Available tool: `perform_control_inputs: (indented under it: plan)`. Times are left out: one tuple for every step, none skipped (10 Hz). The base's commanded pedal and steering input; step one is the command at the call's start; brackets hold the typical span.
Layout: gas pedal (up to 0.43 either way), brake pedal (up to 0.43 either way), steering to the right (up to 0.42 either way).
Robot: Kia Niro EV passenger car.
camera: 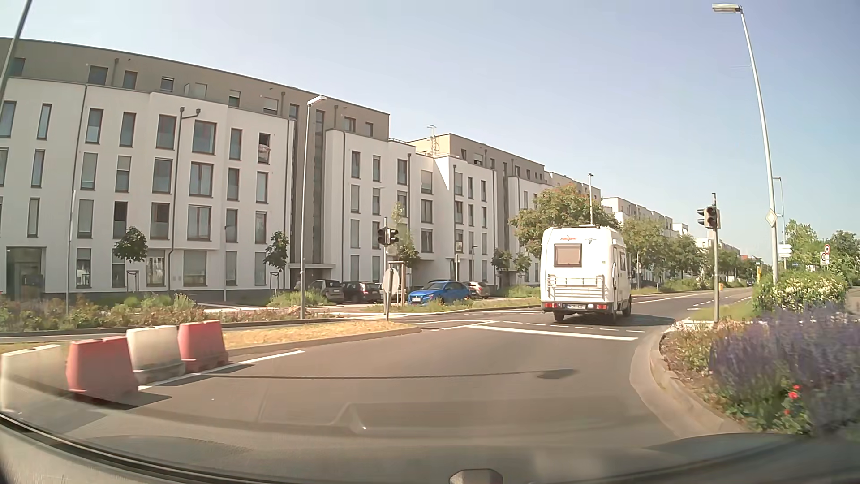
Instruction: Follow the waypoints while adhering to traffic rules and regulations
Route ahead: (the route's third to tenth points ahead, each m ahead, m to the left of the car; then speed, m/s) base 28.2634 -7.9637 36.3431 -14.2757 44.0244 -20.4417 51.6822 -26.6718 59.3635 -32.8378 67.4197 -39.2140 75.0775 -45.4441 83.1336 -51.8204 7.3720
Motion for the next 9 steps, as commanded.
perform_control_inputs:
  plan:
    - [0.189, 0.0, 0.108]
    - [0.189, 0.0, 0.122]
    - [0.189, 0.0, 0.135]
    - [0.189, 0.0, 0.143]
    - [0.189, 0.0, 0.145]
    - [0.189, 0.0, 0.145]
    - [0.197, 0.0, 0.146]
    - [0.197, 0.0, 0.148]
    - [0.209, 0.0, 0.149]
